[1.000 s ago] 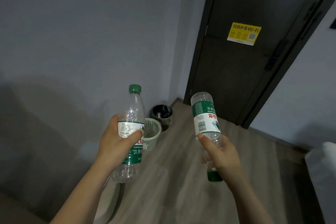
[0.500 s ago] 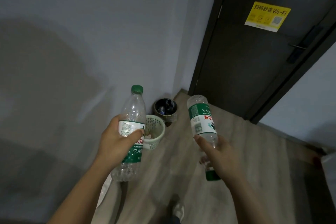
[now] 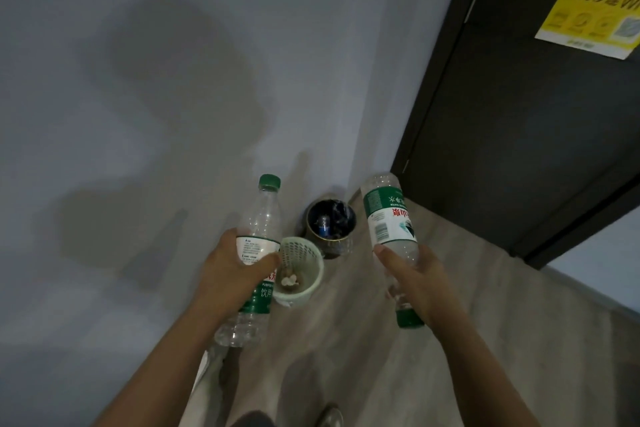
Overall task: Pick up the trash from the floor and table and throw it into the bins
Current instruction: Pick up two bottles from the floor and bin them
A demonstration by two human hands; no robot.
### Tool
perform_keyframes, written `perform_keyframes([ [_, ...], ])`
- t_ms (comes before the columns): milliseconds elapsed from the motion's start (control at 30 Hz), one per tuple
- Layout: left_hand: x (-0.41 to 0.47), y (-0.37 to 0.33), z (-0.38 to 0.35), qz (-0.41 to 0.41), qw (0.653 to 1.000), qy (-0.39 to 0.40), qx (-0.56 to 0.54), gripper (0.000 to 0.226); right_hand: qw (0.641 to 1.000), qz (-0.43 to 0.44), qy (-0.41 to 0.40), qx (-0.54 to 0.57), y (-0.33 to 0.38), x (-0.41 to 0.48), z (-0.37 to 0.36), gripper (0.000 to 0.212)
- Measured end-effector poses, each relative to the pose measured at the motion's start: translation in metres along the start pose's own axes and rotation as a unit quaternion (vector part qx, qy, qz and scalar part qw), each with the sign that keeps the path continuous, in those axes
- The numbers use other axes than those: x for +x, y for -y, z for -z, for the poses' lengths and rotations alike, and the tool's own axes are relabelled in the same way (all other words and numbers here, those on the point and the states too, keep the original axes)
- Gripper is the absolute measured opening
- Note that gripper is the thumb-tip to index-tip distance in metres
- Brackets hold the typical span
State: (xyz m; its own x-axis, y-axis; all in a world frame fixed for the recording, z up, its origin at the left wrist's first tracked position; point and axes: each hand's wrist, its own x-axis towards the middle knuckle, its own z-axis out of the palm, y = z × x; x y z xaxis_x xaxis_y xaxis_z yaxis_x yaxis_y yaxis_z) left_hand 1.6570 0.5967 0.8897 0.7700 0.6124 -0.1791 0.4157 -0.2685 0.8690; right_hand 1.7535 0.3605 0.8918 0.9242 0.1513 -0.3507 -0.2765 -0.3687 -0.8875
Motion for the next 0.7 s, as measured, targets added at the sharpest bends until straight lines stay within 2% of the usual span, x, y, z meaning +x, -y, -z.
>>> perform_keyframes([
  [133, 0.03, -0.001, -0.017, 0.025, 1.0, 0.003, 0.018, 0.041, 1.0, -0.002, 0.014, -0.01, 0.005, 0.038, 0.001, 0.032],
  [400, 0.12, 0.003, -0.03, 0.051, 0.998, 0.016, 0.017, 0.046, 0.998, -0.023, 0.016, -0.059, 0.019, 0.12, -0.022, 0.033],
  [700, 0.231, -0.024, -0.037, 0.068, 0.995, 0.074, -0.003, 0.057, 0.994, -0.084, 0.015, -0.068, 0.053, 0.222, -0.061, 0.052],
])
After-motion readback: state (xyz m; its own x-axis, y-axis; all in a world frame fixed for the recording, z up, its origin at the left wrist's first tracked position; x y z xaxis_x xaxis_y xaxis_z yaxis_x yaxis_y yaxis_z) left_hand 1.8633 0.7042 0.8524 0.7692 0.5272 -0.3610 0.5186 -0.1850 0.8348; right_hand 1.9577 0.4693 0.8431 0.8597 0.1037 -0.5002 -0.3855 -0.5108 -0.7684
